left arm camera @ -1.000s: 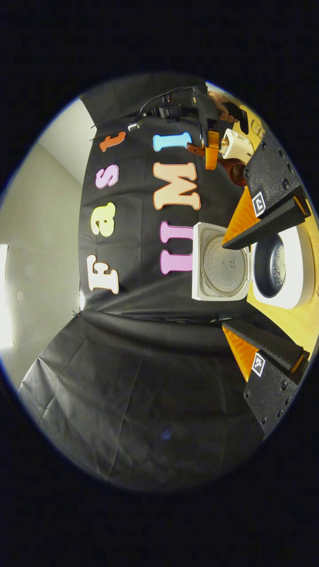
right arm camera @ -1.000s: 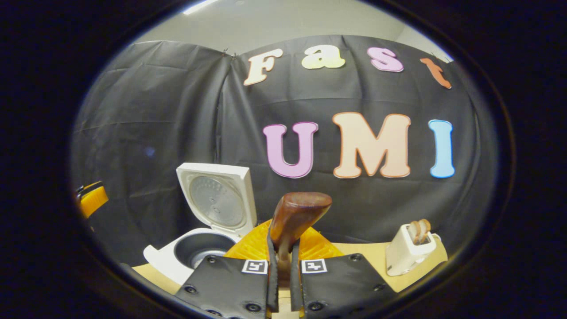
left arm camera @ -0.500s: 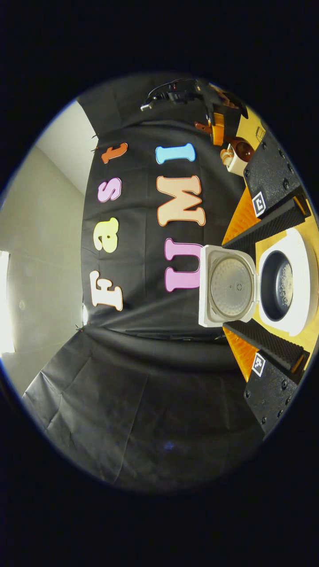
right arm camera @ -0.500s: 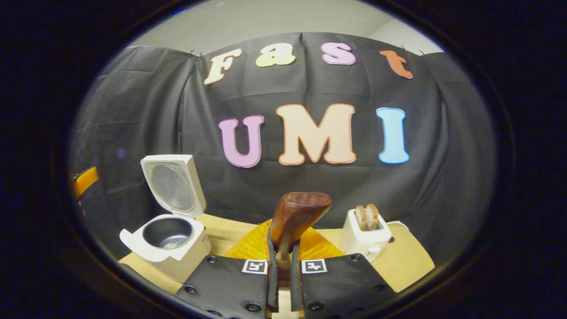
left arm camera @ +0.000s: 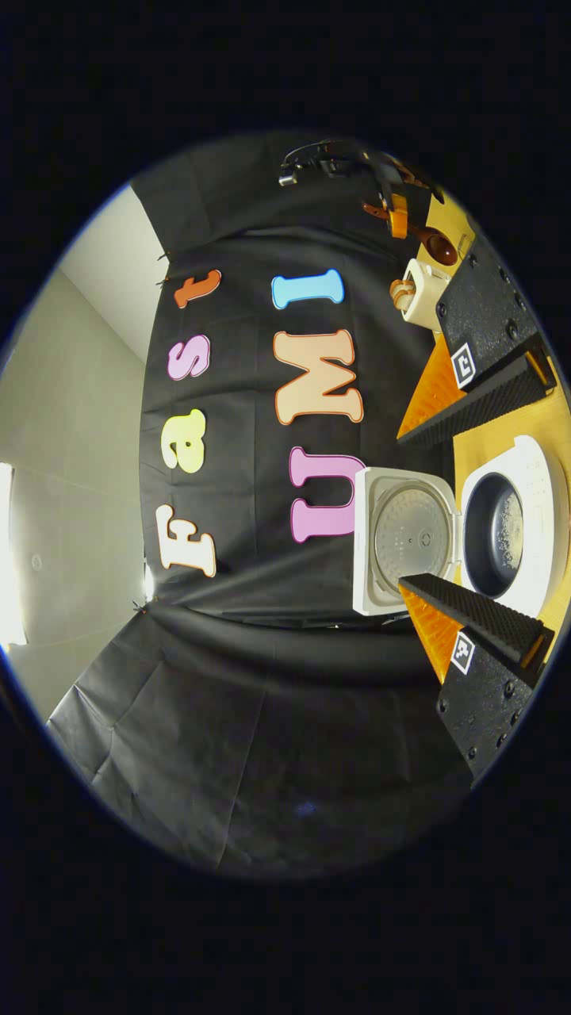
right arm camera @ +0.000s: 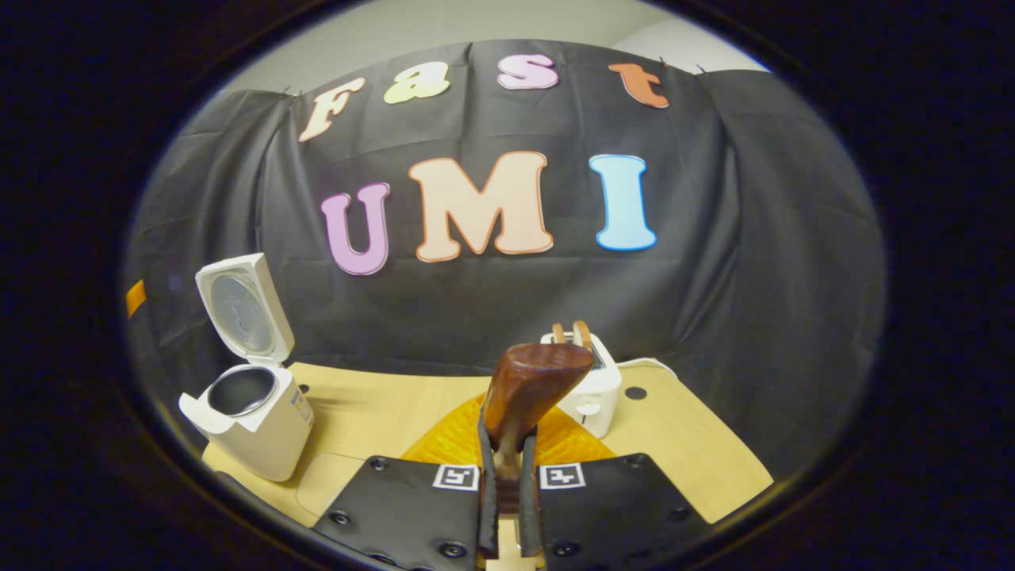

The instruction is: Close the left gripper, press the button to open the rice cooker; take a wooden spoon from the chopstick holder with the right hand, scoop a spoonful of rice and pour it into the rice cooker, then put the wooden spoon back into the chopstick holder.

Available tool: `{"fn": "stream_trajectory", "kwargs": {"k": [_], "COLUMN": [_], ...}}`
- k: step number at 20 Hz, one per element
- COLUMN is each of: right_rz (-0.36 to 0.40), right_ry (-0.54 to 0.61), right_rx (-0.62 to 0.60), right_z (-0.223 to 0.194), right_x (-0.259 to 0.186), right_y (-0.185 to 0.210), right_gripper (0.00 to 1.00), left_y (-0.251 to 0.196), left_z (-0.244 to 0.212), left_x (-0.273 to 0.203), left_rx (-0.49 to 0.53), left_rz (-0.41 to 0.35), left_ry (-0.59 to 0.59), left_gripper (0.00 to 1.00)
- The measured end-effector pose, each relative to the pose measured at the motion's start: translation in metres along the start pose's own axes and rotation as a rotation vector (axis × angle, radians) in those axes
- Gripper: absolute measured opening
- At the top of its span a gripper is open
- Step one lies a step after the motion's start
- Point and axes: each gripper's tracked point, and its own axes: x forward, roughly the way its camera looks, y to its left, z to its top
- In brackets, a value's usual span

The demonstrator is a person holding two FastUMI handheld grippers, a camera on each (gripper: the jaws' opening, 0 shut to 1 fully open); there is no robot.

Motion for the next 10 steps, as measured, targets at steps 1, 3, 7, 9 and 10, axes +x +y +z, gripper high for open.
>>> {"fn": "stream_trajectory", "kwargs": {"k": [1,3,7,9,10], "right_rz": [-0.007,-0.018,-0.026,-0.032,-0.033], "right_ry": [0.010,0.028,0.077,0.105,0.121], "right_rx": [0.006,0.012,0.047,0.060,0.066], "right_z": [-0.007,-0.019,-0.048,-0.065,-0.074], "right_x": [0.000,0.002,0.006,0.010,0.012], "right_y": [-0.006,-0.015,-0.029,-0.035,-0.037], "right_gripper": [0.12,0.12,0.14,0.15,0.15], "left_y": [-0.004,-0.012,-0.024,-0.029,-0.031], "left_z": [-0.001,0.000,0.001,0.003,0.002], "left_x": [0.001,0.002,0.003,0.004,0.004], "left_rx": [0.001,0.006,0.021,0.025,0.029], "left_rz": [-0.005,-0.015,-0.024,-0.026,-0.027], "left_ry": [0.003,0.005,0.007,0.009,0.009], "left_gripper": [0.94,0.94,0.92,0.92,0.92]}}
